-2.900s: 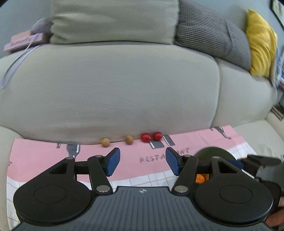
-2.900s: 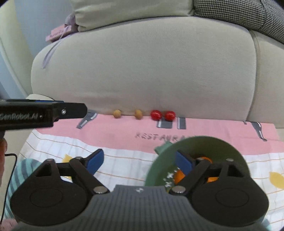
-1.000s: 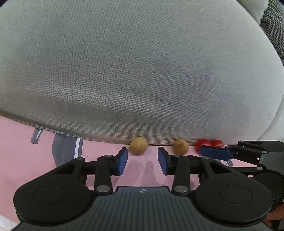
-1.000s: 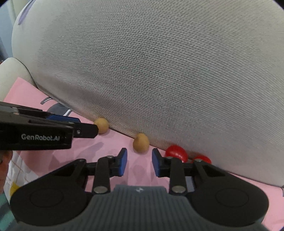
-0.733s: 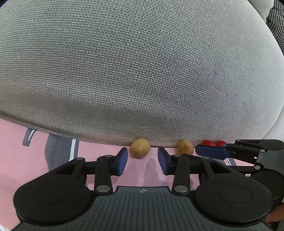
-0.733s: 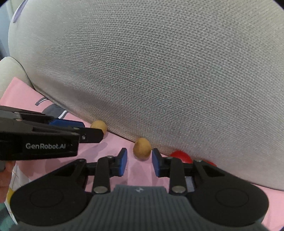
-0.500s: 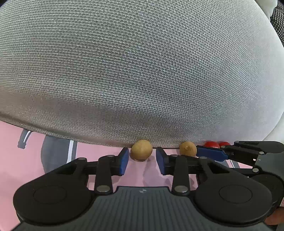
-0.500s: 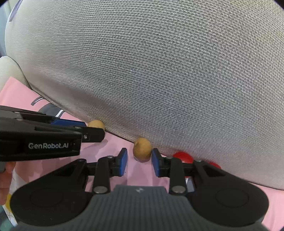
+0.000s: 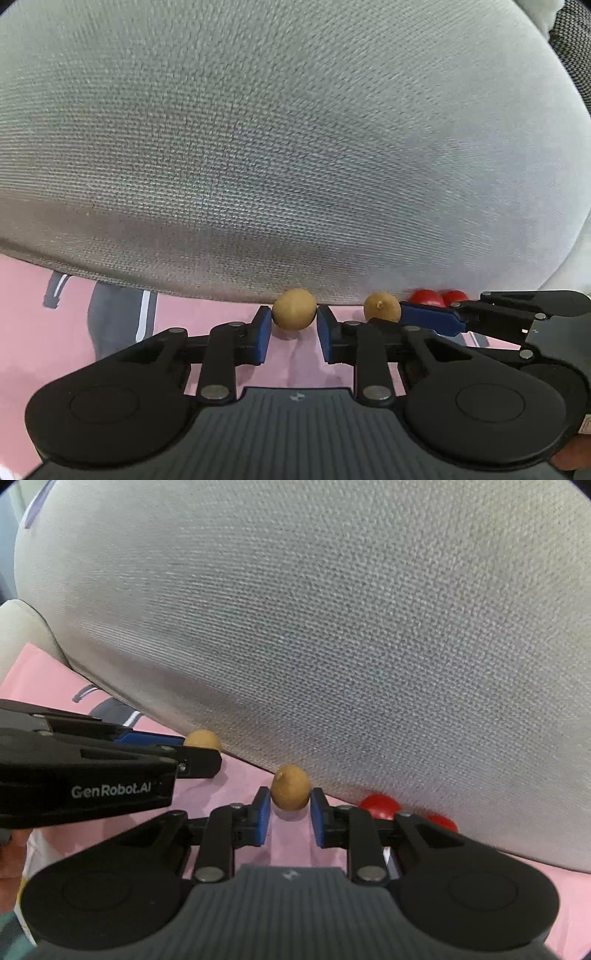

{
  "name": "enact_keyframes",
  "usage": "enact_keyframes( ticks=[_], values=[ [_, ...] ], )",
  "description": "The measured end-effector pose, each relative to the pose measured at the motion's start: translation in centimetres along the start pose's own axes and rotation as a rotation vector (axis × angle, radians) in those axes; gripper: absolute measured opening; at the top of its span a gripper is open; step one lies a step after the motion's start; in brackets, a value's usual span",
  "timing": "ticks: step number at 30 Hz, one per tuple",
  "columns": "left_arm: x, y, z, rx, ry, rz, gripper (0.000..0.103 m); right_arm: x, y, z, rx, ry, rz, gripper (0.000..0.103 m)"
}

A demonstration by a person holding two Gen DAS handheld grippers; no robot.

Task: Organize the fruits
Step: 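Close the right tool on a kiwi while the left tool grasps the other kiwi, then carry both kiwis over the green colander with both tools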

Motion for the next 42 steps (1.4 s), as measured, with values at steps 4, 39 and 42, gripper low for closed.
enact_keyframes(
  ticks=[4,39,42],
  values=[
    [0.2,-0.8,-1.6,0.0,-0.004,0.006,0.03,0.3,0.3,-2.1,-0.013,-0.01,0.008,0.019],
    [7.9,-13.8,-18.9,0.161,-0.064,0.293,0.03,13.0,-1.4,-22.4,0.038,-0.128,0.143,0.019],
    [8.8,-15.0,-19.3,0.18,-0.06,0.319,0.03,14.5,-2.2,-23.1,0.059,-0.126,0.159,0.019]
  ],
)
Point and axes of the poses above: each gripper's, at about its wrist camera, not at the fingertips, and z roughly the way its jaws point, y to its left, x to its underside, the point moved 2 cm from there along z, roughly the way its jaws point, and after that the axes turned 6 degrees about -y, right-handed, at the moved point
